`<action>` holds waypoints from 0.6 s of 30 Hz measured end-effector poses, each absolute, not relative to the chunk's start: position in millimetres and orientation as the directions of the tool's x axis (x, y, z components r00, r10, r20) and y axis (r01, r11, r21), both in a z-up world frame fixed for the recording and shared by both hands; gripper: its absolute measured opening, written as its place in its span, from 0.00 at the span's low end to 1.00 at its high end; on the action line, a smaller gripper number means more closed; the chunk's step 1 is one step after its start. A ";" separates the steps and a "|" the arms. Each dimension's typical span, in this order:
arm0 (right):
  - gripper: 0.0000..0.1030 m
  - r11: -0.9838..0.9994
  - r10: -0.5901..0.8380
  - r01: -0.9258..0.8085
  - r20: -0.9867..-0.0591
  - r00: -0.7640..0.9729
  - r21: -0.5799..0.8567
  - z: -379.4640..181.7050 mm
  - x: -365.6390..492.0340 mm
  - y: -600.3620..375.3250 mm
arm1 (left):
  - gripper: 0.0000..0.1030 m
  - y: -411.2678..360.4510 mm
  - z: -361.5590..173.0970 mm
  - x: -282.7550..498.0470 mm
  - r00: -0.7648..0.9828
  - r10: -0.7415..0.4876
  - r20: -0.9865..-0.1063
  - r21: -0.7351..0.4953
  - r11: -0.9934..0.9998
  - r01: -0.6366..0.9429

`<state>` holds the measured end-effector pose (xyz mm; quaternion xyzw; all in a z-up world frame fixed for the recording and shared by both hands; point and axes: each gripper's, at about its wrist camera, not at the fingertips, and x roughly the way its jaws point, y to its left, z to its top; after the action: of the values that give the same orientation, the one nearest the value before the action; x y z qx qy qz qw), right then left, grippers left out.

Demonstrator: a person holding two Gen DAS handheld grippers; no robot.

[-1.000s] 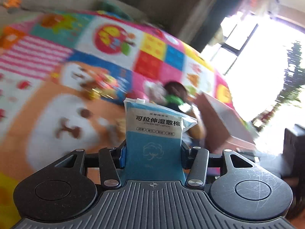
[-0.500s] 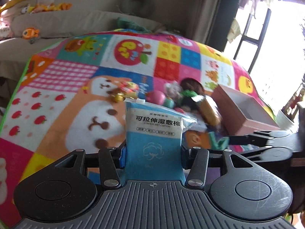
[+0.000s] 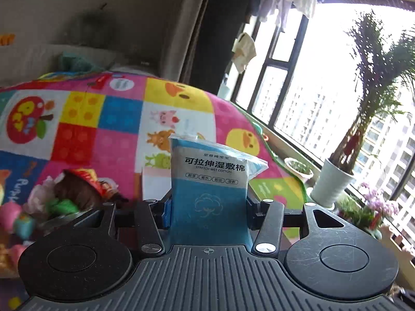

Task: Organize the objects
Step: 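Lower the blue pack into the box with the left tool while the right drops the crank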

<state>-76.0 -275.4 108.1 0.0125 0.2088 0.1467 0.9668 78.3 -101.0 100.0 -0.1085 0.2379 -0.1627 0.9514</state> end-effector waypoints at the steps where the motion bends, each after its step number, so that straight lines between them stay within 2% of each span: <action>1: 0.69 0.959 0.281 -0.265 -0.400 0.872 0.095 105.9 -74.8 -279.4 | 0.53 -110.0 90.9 93.9 0.834 -0.338 -0.437 -0.280 0.932 0.231; 4: 0.69 0.964 0.265 -0.246 -0.407 0.874 0.099 99.6 -70.4 -286.9 | 0.53 -122.6 64.6 111.8 0.802 -0.233 -0.550 -0.224 0.966 0.127; 8: 0.69 0.971 0.238 -0.225 -0.422 0.875 0.081 89.9 -65.4 -295.6 | 0.57 -123.2 42.4 106.9 0.747 -0.177 -0.641 -0.153 0.983 0.102; 13: 0.69 0.969 0.245 -0.214 -0.436 0.866 0.120 86.9 -51.9 -298.4 | 0.56 -108.5 40.2 86.2 0.787 -0.170 -0.594 -0.115 0.985 0.126; 16: 0.69 0.965 0.261 -0.224 -0.446 0.856 0.134 87.2 -42.4 -292.7 | 0.57 -99.6 41.4 90.0 0.808 -0.125 -0.576 -0.078 0.992 0.098; 18: 0.69 0.965 0.262 -0.229 -0.453 0.852 0.127 87.4 -37.1 -286.3 | 0.56 -93.7 40.9 93.9 0.809 -0.150 -0.569 -0.087 0.989 0.122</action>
<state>-37.0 -286.3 87.4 0.0343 0.2398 0.1275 0.9618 93.9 -93.7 40.9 -0.0234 0.3010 -0.0713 0.9507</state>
